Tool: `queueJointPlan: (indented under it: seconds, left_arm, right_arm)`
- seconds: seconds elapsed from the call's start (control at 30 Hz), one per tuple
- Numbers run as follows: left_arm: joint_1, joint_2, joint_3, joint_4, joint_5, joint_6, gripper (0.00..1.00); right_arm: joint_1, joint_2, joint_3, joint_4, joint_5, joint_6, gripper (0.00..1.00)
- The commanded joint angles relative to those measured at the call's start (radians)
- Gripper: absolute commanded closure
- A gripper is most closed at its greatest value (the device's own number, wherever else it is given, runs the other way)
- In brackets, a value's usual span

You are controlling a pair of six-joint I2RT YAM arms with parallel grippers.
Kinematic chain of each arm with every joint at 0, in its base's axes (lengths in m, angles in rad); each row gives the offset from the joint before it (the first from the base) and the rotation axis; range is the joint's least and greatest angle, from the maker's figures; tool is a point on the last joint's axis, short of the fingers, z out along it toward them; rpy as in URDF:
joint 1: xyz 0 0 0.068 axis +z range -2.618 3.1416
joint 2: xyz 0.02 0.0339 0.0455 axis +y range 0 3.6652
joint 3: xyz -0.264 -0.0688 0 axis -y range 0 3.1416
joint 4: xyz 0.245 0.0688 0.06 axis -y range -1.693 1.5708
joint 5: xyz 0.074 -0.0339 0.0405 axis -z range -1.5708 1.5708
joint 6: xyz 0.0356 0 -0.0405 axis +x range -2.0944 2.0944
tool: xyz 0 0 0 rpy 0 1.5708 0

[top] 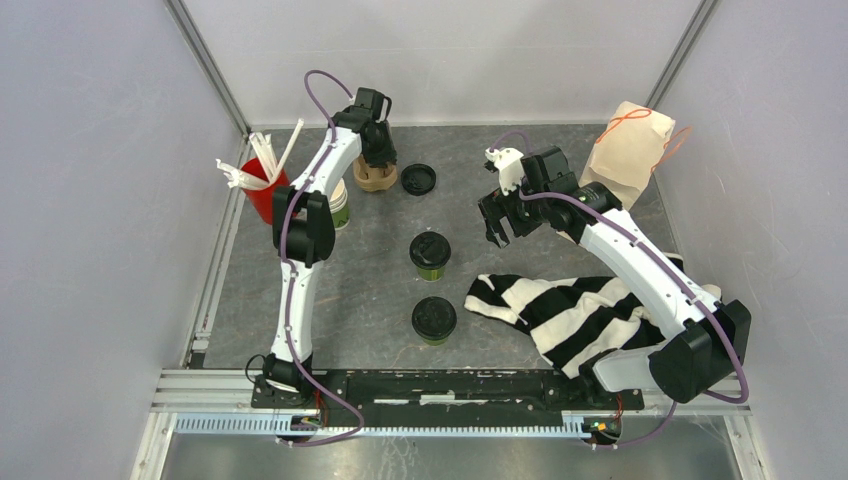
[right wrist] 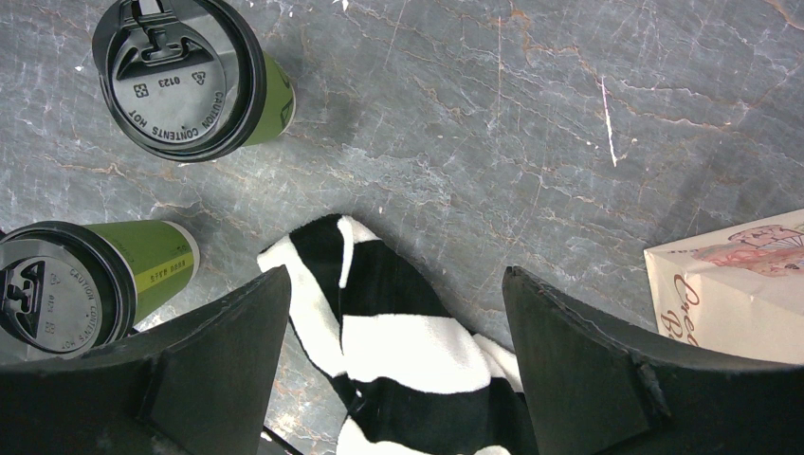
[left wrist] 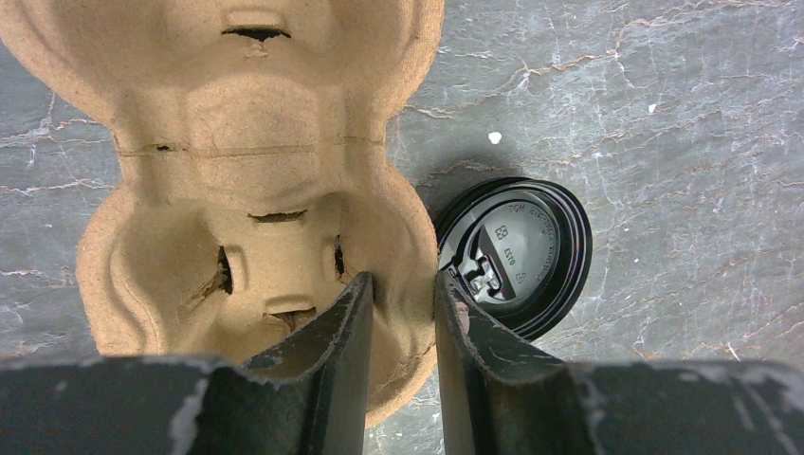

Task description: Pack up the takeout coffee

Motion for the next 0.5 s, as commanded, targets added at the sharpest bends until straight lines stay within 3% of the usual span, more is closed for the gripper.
queueJointPlan:
  seconds: [0.0,0.47]
  left_arm:
    - [-0.005,-0.052,0.033,0.015,-0.037,0.067,0.67]
    - [-0.004,-0.094,0.024,0.003,-0.019,0.075,0.68]
  right_arm:
    - [0.004,0.004,0.014,0.019,-0.004,-0.015,0.11]
    - [0.005,0.004,0.019,0.018,-0.003,-0.015,0.11]
